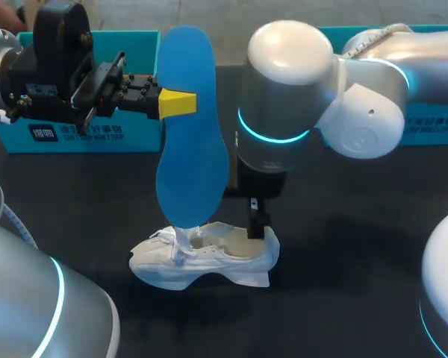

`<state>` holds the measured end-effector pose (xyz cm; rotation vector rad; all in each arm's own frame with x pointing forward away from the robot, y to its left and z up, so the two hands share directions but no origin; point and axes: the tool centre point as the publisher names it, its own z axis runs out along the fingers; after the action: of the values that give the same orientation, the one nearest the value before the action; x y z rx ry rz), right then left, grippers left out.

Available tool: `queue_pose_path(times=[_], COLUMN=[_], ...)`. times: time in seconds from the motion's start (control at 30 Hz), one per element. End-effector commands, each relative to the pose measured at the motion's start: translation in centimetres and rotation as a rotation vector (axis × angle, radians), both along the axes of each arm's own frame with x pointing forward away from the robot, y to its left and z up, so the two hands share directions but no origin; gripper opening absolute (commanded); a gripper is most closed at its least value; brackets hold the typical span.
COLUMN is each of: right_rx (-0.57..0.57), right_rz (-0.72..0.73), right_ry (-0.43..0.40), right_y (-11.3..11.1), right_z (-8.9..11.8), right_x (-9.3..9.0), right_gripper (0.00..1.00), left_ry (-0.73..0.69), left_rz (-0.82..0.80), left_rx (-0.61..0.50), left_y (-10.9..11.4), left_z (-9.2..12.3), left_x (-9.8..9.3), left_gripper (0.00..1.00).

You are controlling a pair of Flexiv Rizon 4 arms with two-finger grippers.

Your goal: Take the shoe out of the shoebox, open the shoe tongue, remove and reinsert the insole, then place the shoe into the shoebox

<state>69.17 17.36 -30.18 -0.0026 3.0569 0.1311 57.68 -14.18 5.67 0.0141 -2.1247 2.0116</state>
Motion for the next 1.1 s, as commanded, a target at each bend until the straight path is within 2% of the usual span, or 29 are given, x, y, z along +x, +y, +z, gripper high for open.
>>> queue_pose_path(times=[0.03,0.33,0.8,1.1], right_rx=[-0.024,-0.025,-0.008,0.006], right_rz=[0.003,0.015,-0.016,-0.009], right_ry=[0.003,0.009,0.026,0.034], right_y=[1.6,3.1,3.8,4.6], right_z=[-0.2,-1.9,-5.8,-7.5], right_x=[0.9,1.1,1.0,1.1], right_gripper=[1.00,1.00,1.00,0.98], left_ry=[-0.001,-0.001,-0.001,-0.001], left_rz=[-0.003,-0.003,-0.003,-0.003], left_rx=[0.003,0.003,0.003,0.003], left_y=[-0.1,-0.1,-0.1,-0.1], left_z=[0.0,0.0,0.0,0.0], left_x=[0.1,0.1,0.1,0.1], left_gripper=[0.00,0.00,0.00,0.00])
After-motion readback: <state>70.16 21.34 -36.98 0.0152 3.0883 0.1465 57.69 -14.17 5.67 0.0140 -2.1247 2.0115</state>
